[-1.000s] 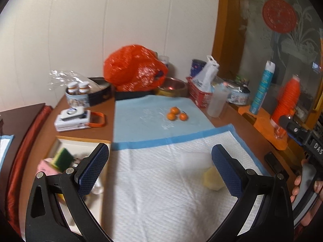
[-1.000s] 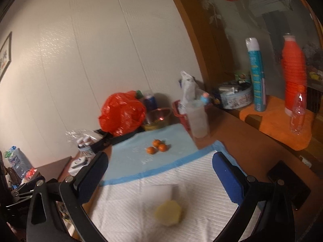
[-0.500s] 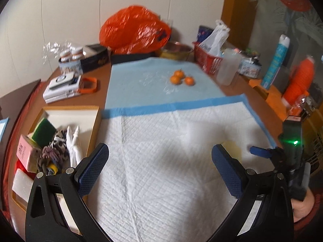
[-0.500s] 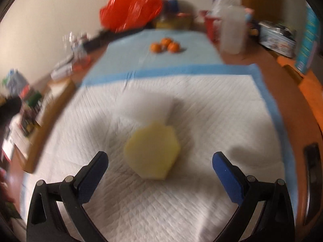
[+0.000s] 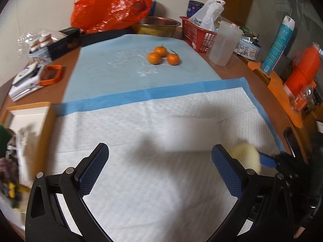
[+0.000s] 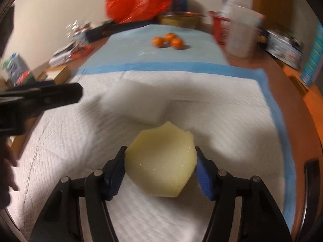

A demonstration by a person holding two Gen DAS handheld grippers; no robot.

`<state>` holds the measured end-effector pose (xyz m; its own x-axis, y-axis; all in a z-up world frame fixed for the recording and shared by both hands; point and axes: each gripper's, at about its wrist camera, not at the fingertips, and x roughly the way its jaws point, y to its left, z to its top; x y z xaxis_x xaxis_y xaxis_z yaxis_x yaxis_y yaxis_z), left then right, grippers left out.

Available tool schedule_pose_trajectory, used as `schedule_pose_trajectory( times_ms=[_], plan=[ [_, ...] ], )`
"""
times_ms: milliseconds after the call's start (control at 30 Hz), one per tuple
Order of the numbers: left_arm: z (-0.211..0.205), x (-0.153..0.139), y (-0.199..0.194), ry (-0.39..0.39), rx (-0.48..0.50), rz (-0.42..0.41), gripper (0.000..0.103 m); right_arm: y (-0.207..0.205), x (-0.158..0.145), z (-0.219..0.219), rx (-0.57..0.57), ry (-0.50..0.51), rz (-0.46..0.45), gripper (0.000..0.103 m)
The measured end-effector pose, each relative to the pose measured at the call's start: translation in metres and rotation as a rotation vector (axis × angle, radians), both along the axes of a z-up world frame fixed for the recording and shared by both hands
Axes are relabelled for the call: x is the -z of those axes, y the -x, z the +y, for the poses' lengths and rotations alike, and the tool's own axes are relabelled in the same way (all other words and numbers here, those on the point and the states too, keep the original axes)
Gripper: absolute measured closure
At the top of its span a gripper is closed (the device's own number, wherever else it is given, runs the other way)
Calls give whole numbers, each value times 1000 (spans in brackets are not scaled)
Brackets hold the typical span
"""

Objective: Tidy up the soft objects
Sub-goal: 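Grasp the white foam block with the left gripper while the right grasps the pale yellow hexagonal sponge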

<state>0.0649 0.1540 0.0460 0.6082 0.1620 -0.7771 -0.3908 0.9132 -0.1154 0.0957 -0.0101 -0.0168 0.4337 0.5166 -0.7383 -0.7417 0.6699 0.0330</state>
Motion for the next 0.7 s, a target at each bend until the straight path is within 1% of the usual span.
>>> schedule_pose_trajectory(
  times_ms=[167, 267, 333, 400, 433, 467, 500, 533, 567, 600, 667, 700],
  plan=[
    [-23, 12, -34, 7, 40, -7, 0, -20, -8, -40, 72, -55, 38, 40],
    [-26, 7, -49, -5, 78, -25, 0, -23, -11, -53, 86, -71, 41, 40],
    [-23, -3, -61, -20, 201, -30, 0, -22, -14, -59, 76, -88, 46, 40],
    [-22, -14, -70, -97, 363, -23, 0, -22, -17, -63, 69, -103, 45, 39],
    [-21, -17, -74, -125, 413, -26, 0, -22, -19, -66, 65, -112, 43, 39],
    [-18, -18, -79, -126, 466, -24, 0, -21, -19, -69, 62, -119, 44, 39],
    [-16, -17, -84, -109, 495, -13, 0, -20, -19, -72, 61, -126, 47, 39],
    [-15, -10, -94, -78, 541, 20, 0, -20, -18, -75, 65, -131, 54, 39],
    [-16, -2, -102, -68, 569, 50, 0, -18, -18, -80, 69, -135, 61, 39],
    [-17, 6, -108, -67, 592, 85, 0, -18, -18, -82, 73, -137, 67, 39],
    [-20, 26, -116, -90, 622, 171, 0, -17, -16, -88, 82, -137, 79, 39],
    [-21, 34, -116, -82, 634, 207, 0, -17, -16, -90, 85, -135, 79, 39]
  ],
)
